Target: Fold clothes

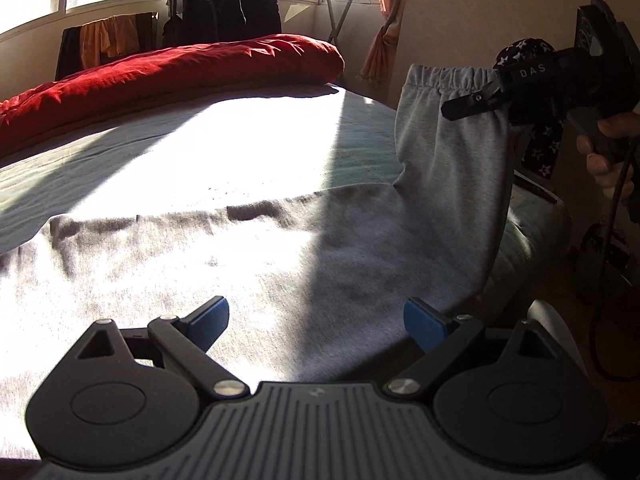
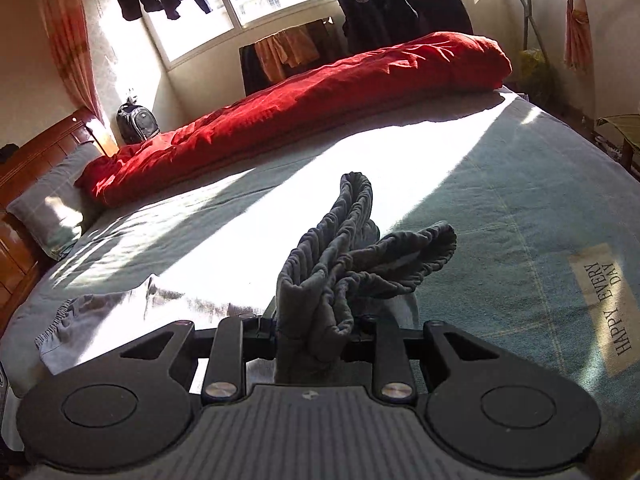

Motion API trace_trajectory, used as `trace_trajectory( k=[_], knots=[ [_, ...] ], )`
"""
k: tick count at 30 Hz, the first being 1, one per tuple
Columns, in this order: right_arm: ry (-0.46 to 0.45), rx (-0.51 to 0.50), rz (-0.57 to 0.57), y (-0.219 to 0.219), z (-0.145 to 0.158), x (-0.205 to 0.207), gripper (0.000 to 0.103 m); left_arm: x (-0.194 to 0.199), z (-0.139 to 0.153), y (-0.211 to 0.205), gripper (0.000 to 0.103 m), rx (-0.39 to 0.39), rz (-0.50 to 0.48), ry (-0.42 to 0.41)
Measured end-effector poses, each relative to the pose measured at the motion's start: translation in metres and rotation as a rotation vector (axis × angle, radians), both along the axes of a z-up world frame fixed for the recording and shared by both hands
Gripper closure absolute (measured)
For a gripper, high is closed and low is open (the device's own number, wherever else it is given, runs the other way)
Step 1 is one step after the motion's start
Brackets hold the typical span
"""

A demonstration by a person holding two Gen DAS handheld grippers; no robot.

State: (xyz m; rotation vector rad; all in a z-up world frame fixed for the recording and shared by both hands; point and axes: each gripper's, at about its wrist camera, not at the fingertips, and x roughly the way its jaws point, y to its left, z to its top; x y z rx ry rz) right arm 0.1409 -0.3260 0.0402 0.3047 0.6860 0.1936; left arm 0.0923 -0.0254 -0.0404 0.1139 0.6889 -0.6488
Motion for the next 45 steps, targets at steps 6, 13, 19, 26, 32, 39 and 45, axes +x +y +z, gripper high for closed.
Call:
trace_trajectory(
  k=[6, 13, 19, 26, 32, 39, 45],
  knots=[
    [0.006, -0.051, 0.071, 0.047, 0.004, 0.022, 0.074, -0.002, 0.002, 0.019, 0.009, -0.022, 0.031, -0.007],
    [-0.008, -0.178, 0.159, 0.101, 0.000, 0.031, 0.074, -0.002, 0.003, 0.034, 0.009, -0.036, 0.058, -0.009],
    [-0.006, -0.279, 0.246, 0.143, -0.010, 0.037, 0.074, 0.000, -0.001, 0.046, 0.009, -0.052, 0.081, 0.002],
    [0.042, -0.438, 0.337, 0.187, -0.050, 0.045, 0.074, 0.001, -0.007, 0.053, 0.009, -0.046, 0.108, 0.020],
    [0.082, -0.532, 0.361, 0.208, -0.087, 0.046, 0.073, 0.001, -0.011, 0.052, 0.009, -0.031, 0.120, 0.028],
    [0.098, -0.502, 0.375, 0.213, -0.095, 0.046, 0.052, 0.000, -0.012, 0.051, 0.009, -0.019, 0.120, 0.040],
    [0.088, -0.389, 0.437, 0.197, -0.080, 0.033, 0.038, -0.002, -0.010, 0.049, 0.009, -0.019, 0.114, 0.047]
  ],
)
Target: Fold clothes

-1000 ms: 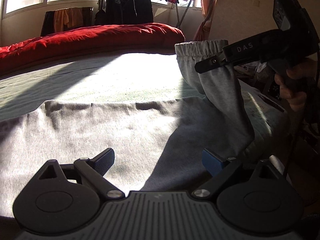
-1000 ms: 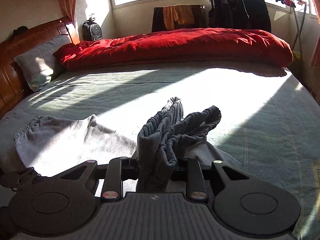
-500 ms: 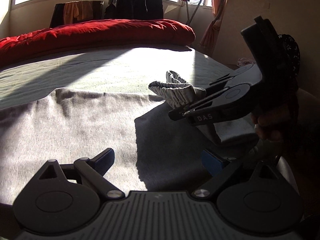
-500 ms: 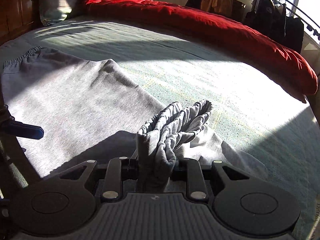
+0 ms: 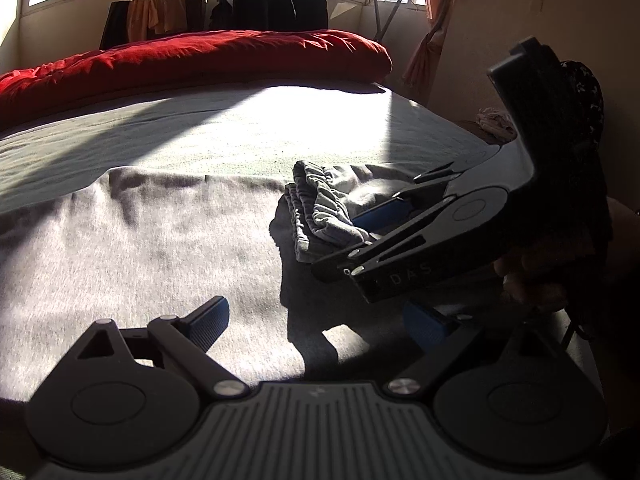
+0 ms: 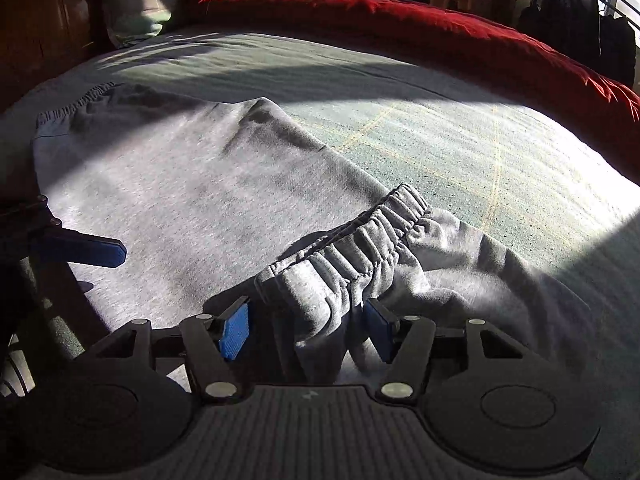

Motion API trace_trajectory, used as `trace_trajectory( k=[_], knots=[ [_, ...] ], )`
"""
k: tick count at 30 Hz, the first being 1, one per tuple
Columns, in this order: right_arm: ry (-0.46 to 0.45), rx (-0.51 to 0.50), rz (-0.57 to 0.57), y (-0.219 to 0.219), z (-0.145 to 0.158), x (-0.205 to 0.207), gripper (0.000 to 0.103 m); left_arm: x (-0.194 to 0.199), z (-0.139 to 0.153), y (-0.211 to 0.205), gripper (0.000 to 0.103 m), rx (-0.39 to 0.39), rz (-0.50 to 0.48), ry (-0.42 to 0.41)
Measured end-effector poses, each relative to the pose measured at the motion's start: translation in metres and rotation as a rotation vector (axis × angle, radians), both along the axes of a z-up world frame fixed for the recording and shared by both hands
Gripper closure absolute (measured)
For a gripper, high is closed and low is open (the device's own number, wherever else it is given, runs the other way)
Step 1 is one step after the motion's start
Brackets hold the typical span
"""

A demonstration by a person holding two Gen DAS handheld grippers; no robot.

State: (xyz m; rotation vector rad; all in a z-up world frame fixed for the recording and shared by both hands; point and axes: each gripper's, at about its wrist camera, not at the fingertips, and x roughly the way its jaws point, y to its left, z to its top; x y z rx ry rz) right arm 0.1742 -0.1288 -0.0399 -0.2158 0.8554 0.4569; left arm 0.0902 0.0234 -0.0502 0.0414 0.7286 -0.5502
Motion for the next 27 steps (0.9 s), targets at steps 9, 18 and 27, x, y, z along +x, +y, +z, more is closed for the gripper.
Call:
trace_trajectory(
  k=[9, 18, 27],
  knots=[
    [-0.093, 0.197, -0.172, -0.086, 0.051, -0.022, 0.030, 0.033, 0.003, 0.011, 0.009, -0.319, 0.007, 0.158],
    [-0.104, 0.388, -0.383, -0.166, 0.039, -0.058, 0.024, 0.098, -0.048, 0.004, 0.011, -0.575, 0.172, 0.455],
    [-0.060, 0.517, -0.477, -0.206, 0.009, -0.075, 0.024, 0.122, -0.053, -0.017, 0.013, -0.593, 0.197, 0.458]
  ],
)
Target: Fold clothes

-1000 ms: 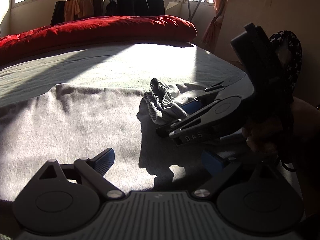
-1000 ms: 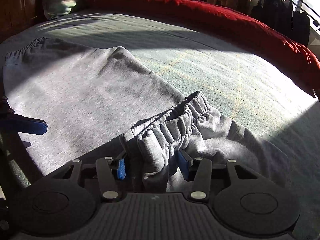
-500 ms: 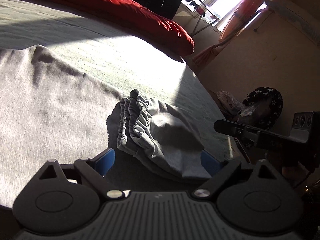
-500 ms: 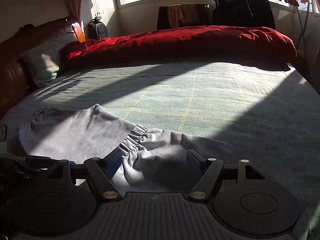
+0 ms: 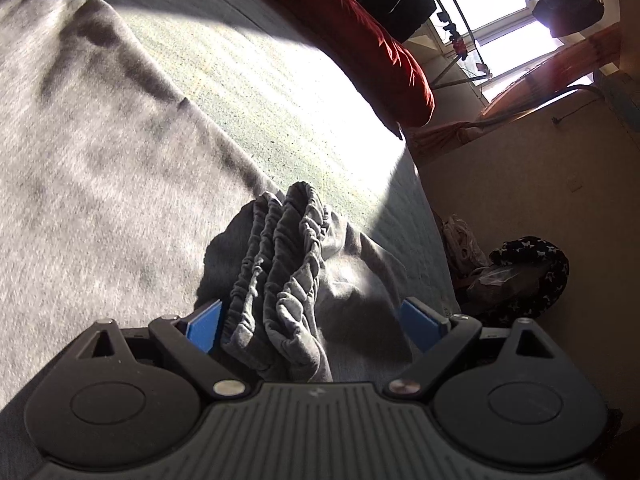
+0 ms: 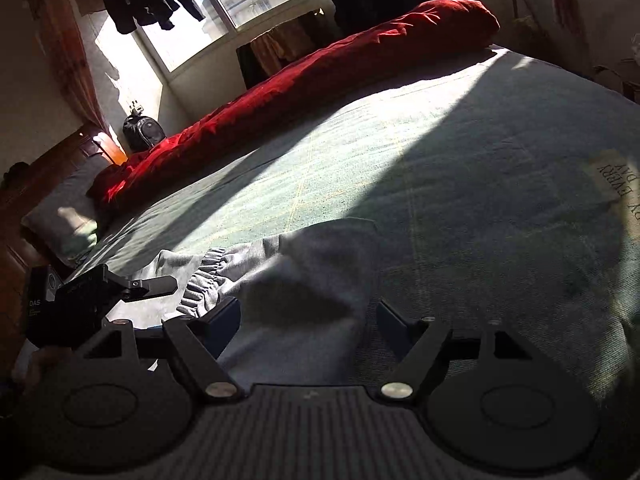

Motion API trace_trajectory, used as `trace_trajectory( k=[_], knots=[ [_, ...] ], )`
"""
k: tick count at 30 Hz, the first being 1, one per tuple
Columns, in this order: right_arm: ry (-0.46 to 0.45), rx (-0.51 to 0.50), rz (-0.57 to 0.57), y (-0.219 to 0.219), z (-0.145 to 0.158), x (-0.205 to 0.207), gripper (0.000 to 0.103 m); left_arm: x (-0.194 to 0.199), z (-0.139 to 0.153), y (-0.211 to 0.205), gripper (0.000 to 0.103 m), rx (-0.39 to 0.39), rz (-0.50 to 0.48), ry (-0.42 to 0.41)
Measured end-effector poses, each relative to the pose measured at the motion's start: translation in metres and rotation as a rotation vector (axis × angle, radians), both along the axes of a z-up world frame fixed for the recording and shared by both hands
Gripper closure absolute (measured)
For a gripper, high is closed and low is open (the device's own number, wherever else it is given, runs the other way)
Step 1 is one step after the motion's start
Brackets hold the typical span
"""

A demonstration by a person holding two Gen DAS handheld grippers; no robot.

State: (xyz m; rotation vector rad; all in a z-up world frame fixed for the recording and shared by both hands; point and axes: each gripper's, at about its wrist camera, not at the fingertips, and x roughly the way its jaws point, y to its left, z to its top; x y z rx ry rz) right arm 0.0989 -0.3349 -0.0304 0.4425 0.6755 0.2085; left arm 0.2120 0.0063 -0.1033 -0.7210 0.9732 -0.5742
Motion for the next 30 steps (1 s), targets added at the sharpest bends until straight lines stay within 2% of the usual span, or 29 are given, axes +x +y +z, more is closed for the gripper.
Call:
trace_trajectory(
  k=[3, 4, 6, 7, 8, 11, 13, 16, 19, 21, 24, 30],
  knots=[
    [-0.004, 0.013, -0.009, -0.006, -0.002, -0.002, 0.024, 0.009, -0.002, -0.006, 0.019, 0.010, -0.007, 0.016],
    [-0.006, 0.014, -0.009, -0.007, -0.002, -0.003, 0.023, 0.011, -0.002, -0.008, 0.025, 0.017, -0.015, 0.018],
    [-0.005, 0.012, -0.015, -0.009, -0.003, -0.004, 0.022, 0.010, 0.000, -0.012, 0.047, 0.067, -0.022, 0.018],
    [-0.003, 0.011, -0.019, -0.010, -0.004, -0.004, 0.022, 0.010, 0.001, -0.013, 0.073, 0.091, -0.026, 0.018],
    [-0.001, 0.010, -0.023, -0.011, -0.005, -0.004, 0.022, 0.008, 0.003, -0.013, 0.076, 0.105, -0.031, 0.015],
    [0.006, 0.003, -0.028, -0.013, -0.006, -0.005, 0.022, -0.002, 0.016, -0.009, 0.080, 0.127, -0.031, -0.022],
    [0.009, -0.034, -0.018, -0.010, -0.005, -0.005, 0.022, -0.013, 0.026, -0.003, 0.080, 0.113, -0.035, -0.054],
    [-0.004, -0.172, 0.020, 0.000, 0.000, -0.004, 0.022, -0.026, 0.033, 0.006, 0.080, 0.103, -0.032, -0.067],
    [-0.021, -0.346, 0.069, 0.018, 0.003, -0.005, 0.020, -0.030, 0.028, 0.014, 0.080, 0.118, -0.020, -0.062],
    [-0.036, -0.442, 0.119, 0.033, 0.003, -0.007, 0.019, -0.025, 0.017, 0.019, 0.080, 0.139, -0.003, -0.034],
    [-0.079, -0.574, 0.206, 0.060, 0.001, -0.019, 0.019, -0.018, -0.001, 0.021, 0.079, 0.123, 0.005, 0.018],
    [-0.175, -0.803, 0.380, 0.122, -0.012, -0.041, 0.013, -0.019, 0.000, 0.024, 0.079, 0.093, 0.003, 0.008]
  ],
)
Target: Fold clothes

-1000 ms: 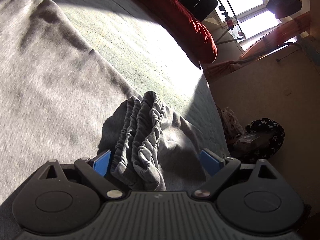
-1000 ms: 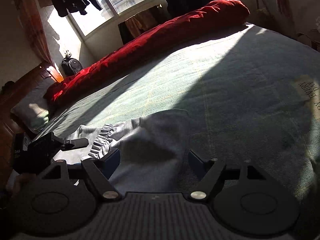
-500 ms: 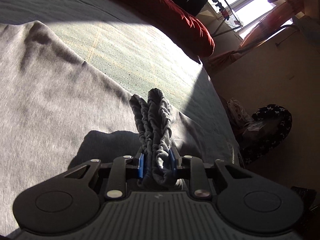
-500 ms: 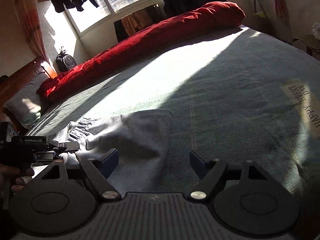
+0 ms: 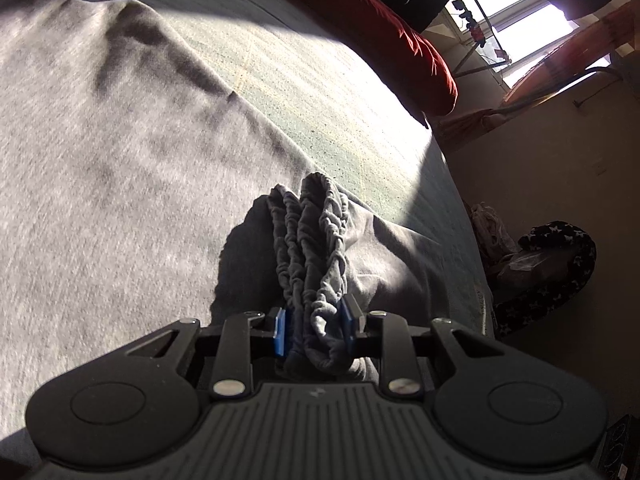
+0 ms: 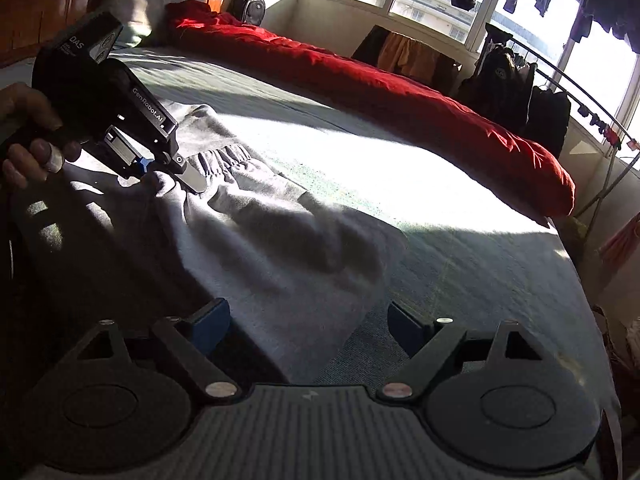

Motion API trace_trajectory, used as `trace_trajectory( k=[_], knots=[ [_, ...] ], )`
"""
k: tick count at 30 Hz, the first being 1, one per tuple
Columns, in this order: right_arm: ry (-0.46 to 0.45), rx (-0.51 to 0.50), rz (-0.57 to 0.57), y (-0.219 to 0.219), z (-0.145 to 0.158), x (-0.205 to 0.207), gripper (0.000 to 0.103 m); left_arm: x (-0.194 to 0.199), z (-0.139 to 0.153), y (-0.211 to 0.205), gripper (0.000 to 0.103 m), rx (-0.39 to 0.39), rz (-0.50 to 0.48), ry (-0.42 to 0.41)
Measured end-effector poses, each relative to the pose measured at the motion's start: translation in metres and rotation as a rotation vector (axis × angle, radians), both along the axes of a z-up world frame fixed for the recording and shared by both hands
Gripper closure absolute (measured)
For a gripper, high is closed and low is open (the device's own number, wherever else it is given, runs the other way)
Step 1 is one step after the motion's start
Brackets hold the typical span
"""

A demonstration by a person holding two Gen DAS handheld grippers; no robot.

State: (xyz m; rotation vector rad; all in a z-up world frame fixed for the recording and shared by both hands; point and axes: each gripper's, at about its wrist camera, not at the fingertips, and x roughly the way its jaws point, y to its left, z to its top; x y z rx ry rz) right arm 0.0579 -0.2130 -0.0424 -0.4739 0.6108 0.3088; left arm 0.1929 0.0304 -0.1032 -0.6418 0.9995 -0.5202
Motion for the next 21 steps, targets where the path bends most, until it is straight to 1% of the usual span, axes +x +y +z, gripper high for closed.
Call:
trace_trajectory(
  k=[2, 7, 11, 13, 14, 18, 21],
  knots=[
    [-0.024, -0.075, 0.048, 0.019, -0.006, -0.002, 0.013, 0.000, 0.004, 0.000, 0.079, -0.009, -0.002, -0.005],
    [-0.123, -0.308, 0.138, 0.057, -0.025, -0.008, 0.012, 0.001, 0.013, -0.001, 0.079, -0.030, -0.013, -0.024],
    [-0.165, -0.395, 0.155, 0.071, -0.037, -0.005, 0.012, 0.003, 0.017, -0.002, 0.079, -0.039, -0.021, -0.031],
    [-0.187, -0.439, 0.162, 0.078, -0.043, -0.004, 0.008, 0.004, 0.016, 0.000, 0.079, -0.046, -0.021, -0.024],
    [-0.201, -0.460, 0.159, 0.078, -0.045, -0.004, 0.007, 0.004, 0.015, 0.001, 0.079, -0.051, -0.020, -0.019],
    [-0.224, -0.543, 0.101, 0.067, -0.048, -0.002, 0.006, 0.003, 0.009, 0.006, 0.079, -0.052, -0.018, -0.010],
    [-0.210, -0.636, 0.057, 0.046, -0.054, -0.003, 0.006, 0.001, 0.002, 0.008, 0.079, -0.047, -0.015, 0.001]
  ],
)
